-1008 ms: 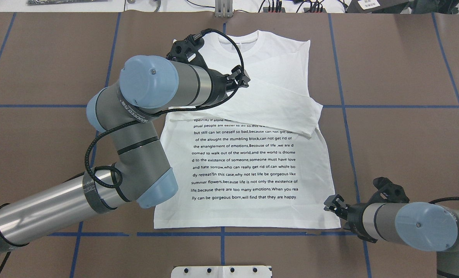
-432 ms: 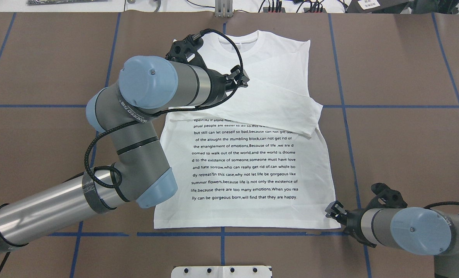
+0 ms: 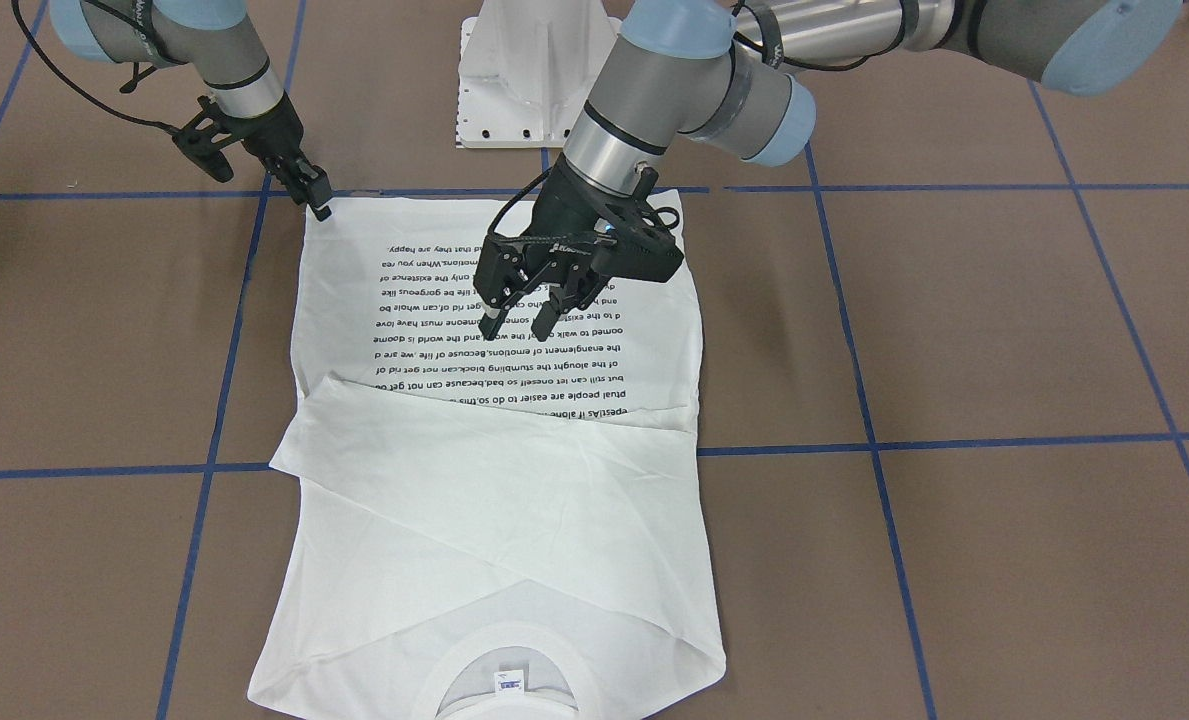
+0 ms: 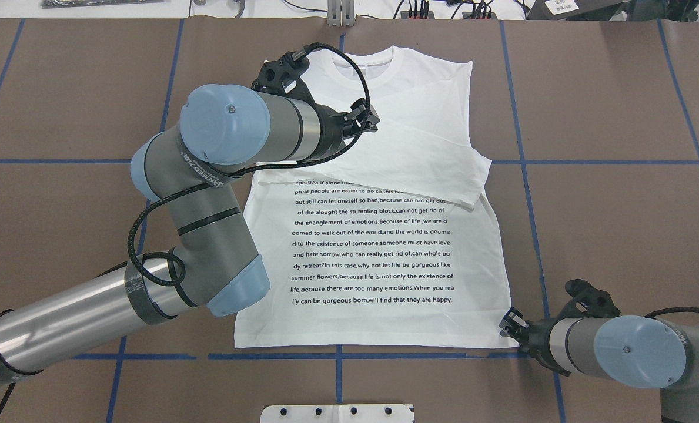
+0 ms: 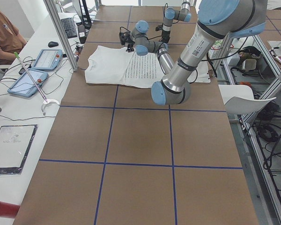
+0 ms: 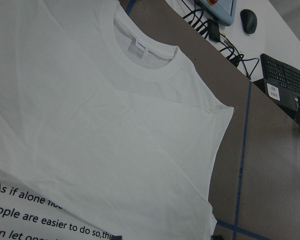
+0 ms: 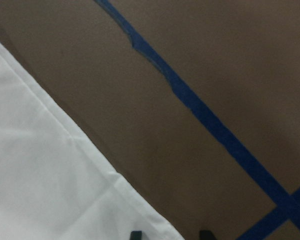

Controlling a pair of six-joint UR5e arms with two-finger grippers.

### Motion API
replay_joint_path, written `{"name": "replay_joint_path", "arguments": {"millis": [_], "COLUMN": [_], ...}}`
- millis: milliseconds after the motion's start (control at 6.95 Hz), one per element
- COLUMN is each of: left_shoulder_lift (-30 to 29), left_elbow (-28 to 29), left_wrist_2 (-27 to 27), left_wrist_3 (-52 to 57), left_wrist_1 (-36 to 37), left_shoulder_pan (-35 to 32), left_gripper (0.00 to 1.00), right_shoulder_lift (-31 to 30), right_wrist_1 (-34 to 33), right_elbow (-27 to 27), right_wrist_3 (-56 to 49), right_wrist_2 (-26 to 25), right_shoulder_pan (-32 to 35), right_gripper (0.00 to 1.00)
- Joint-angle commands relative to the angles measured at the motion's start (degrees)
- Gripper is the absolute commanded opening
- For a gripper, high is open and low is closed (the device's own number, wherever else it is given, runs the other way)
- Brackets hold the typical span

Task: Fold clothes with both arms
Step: 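Grasp the hem corners nearest the robot with both grippers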

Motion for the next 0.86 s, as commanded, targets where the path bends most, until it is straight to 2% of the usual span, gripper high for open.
{"name": "replay_joint_path", "arguments": {"millis": [0, 576, 720], "left_shoulder_lift": [0.81, 0.82, 2.65], "left_elbow": [-0.07, -0.16, -0.94], "left_wrist_2": [-0.07, -0.07, 0.11], "left_wrist_3": [-0.09, -0.35, -0.35], "left_wrist_1": [-0.27, -0.27, -0.01], "left_shoulder_pan": [0.13, 0.30, 0.39], "left_gripper": [0.67, 0.67, 0.67], "right_shoulder_lift": [-0.01, -0.10, -0.62], "right_wrist_1": [0.12, 0.12, 0.21], "right_elbow": [0.28, 0.90, 1.68], "right_wrist_3": [-0.03, -0.03, -0.03], "right_wrist_2": [0.25, 0.16, 0.25], "right_shoulder_pan": [-0.30, -1.27, -1.27], "right_gripper": [0.00, 0.00, 0.00]}}
